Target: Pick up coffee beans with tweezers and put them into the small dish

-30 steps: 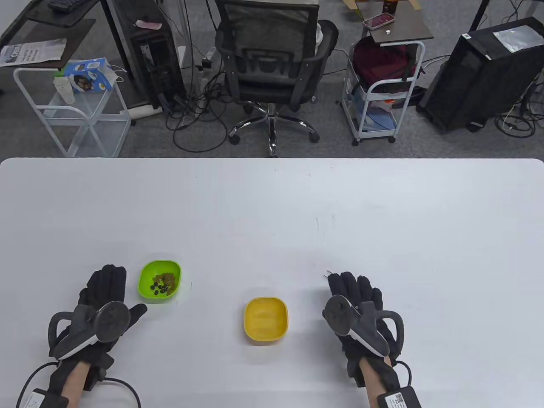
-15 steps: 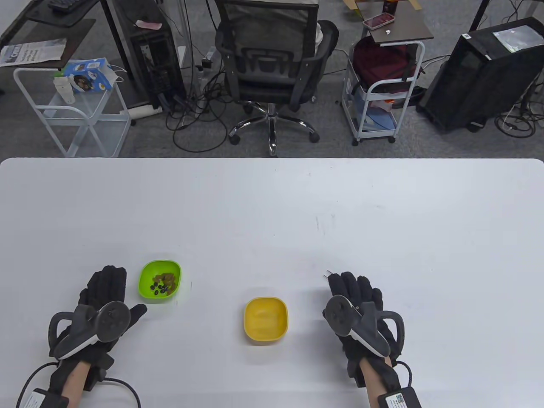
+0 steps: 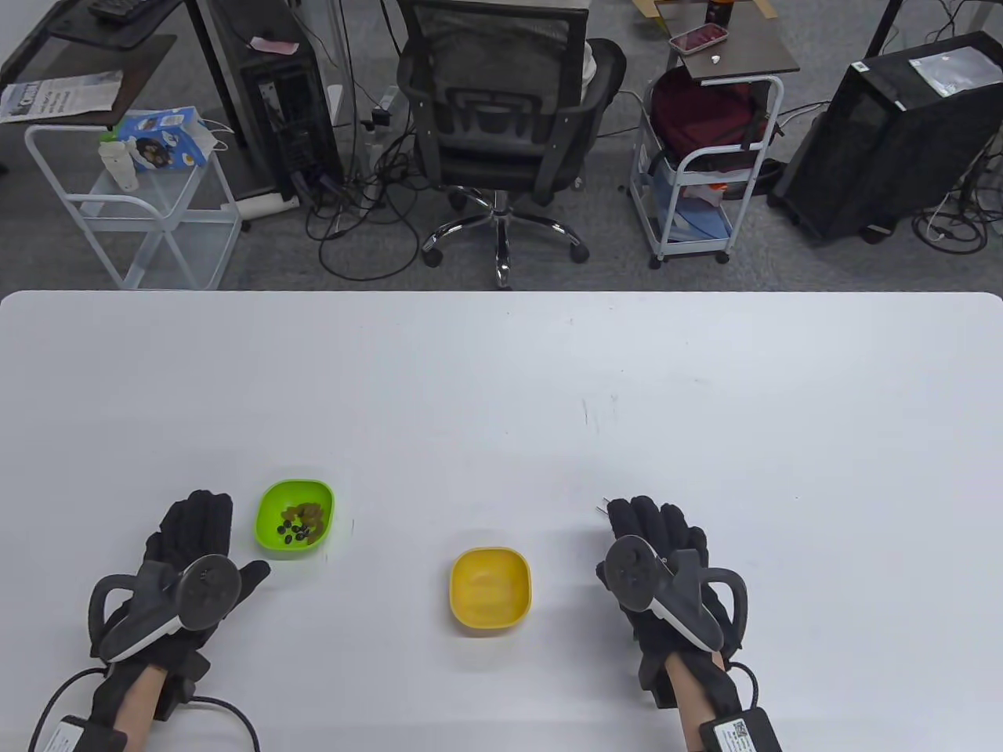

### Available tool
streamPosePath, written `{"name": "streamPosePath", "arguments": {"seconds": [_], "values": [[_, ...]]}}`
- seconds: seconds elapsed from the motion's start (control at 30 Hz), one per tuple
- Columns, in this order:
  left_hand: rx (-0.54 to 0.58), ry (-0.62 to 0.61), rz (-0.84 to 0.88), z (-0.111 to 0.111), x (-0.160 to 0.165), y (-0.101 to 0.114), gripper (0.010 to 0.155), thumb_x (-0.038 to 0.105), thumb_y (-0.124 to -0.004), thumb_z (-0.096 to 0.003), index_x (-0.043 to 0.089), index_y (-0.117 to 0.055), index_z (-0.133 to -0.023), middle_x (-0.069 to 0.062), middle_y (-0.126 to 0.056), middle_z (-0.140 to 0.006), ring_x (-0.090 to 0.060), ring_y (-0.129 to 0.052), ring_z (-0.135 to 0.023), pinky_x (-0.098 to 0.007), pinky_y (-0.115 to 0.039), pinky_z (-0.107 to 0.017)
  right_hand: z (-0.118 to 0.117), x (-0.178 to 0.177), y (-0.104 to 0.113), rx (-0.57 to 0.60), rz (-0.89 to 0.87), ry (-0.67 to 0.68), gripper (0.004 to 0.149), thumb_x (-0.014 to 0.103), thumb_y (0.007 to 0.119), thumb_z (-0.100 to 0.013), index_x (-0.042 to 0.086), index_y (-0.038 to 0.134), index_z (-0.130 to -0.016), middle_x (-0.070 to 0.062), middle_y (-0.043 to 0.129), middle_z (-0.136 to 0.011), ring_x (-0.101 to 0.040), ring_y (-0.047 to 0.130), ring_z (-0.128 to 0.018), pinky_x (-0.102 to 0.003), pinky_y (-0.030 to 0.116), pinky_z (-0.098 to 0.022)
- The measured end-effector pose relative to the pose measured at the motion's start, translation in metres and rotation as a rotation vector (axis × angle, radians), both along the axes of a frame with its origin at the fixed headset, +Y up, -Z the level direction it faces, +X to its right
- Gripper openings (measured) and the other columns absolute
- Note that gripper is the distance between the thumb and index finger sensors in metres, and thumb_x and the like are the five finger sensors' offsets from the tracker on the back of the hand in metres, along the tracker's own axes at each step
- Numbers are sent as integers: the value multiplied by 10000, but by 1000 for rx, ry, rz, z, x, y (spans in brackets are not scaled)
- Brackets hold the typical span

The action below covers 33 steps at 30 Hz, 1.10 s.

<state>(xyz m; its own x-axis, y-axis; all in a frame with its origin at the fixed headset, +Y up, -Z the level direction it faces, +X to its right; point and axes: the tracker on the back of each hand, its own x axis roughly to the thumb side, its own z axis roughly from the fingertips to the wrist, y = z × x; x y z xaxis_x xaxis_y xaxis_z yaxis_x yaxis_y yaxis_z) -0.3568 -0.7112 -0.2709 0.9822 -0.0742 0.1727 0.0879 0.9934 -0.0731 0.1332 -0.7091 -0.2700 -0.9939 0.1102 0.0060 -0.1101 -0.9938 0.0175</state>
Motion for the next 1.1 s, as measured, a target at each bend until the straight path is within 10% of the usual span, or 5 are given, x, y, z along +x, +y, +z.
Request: {"name": "streamPosePath", "arguments": {"seconds": [0.4,1.1], "values": [[6,-9,-1,1,0,0,940,563,-501,-551,-74,-258,-1198,-377,-319,-1254,-627,-474,-1124,-721,-535,-758,-28,-2,10,-130,101,-73,754,452,660,-456,251,341,-1109,-102,441,-1227,-477,486,-1107,-649,455,-795],[6,0,6,-1,-2,0,937,570,-503,-551,-60,-266,-1203,-367,-320,-1261,-625,-472,-1129,-733,-524,-758,-83,12,-35,-334,257,-272,742,430,713,-430,236,423,-1086,-43,636,-1112,-366,758,-966,-612,532,-791]]}}
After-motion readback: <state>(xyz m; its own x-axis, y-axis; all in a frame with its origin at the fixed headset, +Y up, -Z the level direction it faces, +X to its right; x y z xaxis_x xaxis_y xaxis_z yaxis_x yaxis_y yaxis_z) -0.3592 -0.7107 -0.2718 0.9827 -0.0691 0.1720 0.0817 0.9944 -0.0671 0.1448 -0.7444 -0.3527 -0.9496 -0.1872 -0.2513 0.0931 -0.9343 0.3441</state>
